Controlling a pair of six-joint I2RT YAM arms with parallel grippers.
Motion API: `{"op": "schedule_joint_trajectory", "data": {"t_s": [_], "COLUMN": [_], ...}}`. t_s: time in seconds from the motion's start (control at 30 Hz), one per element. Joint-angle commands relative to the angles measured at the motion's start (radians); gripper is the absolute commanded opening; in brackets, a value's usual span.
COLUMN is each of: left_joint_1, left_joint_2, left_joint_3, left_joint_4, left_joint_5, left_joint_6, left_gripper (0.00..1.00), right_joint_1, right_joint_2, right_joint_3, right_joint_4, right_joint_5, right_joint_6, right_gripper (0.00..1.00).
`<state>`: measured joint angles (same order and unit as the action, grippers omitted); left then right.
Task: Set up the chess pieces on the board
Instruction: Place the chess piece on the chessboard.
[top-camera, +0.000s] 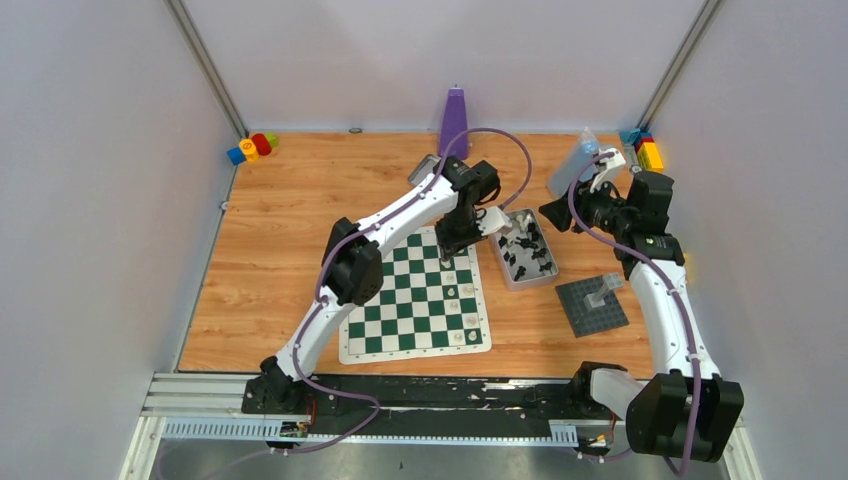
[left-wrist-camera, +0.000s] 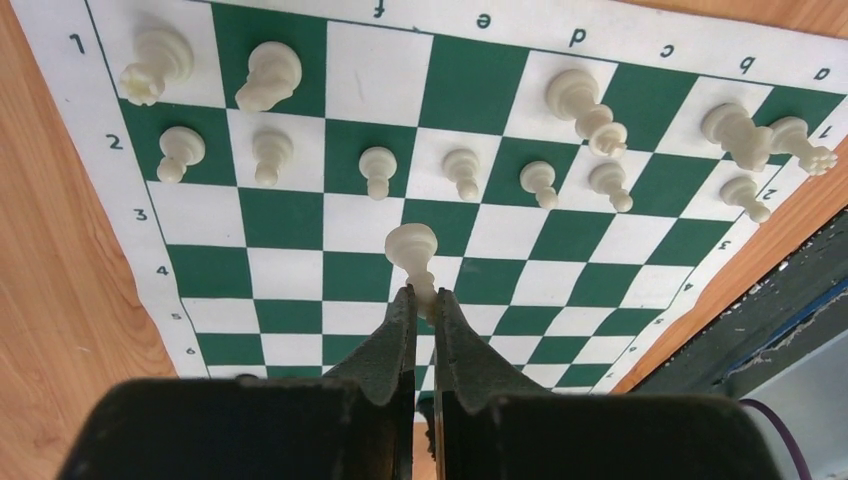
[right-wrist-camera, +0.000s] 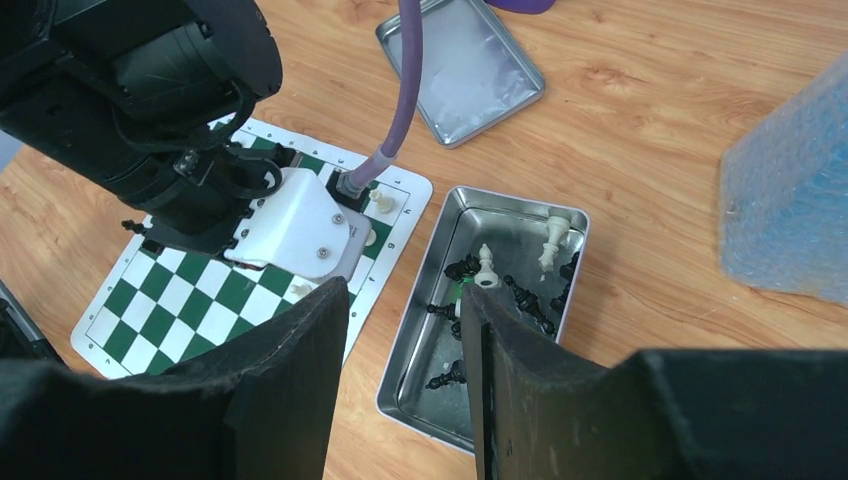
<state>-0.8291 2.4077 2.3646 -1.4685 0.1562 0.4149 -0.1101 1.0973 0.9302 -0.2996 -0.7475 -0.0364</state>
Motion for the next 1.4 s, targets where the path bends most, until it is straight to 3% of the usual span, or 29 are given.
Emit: {"op": "schedule_joint_trajectory", "data": {"t_s": [0.0,0.43,1.37], "left_joint_1": [-0.016,-0.039,-0.071], "left_joint_2": [0.008,0.072,0.168], "left_joint_3": [0.054,0.152,0.176], "left_joint_4": [-0.003,0.025,0.091], "left_joint_5": [0.012,0.034,-0.036], "left_joint_6": [0.021,0.038,0.069], "left_gripper": [0.1,0.12,0.2], "right_joint_1": [-0.008,-0.024,-0.042], "right_joint_2": [-0.024,-0.042,-0.042], "right_joint_3": [0.037,0.047,0.043], "right_joint_4": [0.014,0.007,0.005], "right_joint_5": [0.009,0.059,0.076], "right_joint_6": [-0.022,-0.017,-0.025], "right_gripper": [0.46,0.45,0.45]}}
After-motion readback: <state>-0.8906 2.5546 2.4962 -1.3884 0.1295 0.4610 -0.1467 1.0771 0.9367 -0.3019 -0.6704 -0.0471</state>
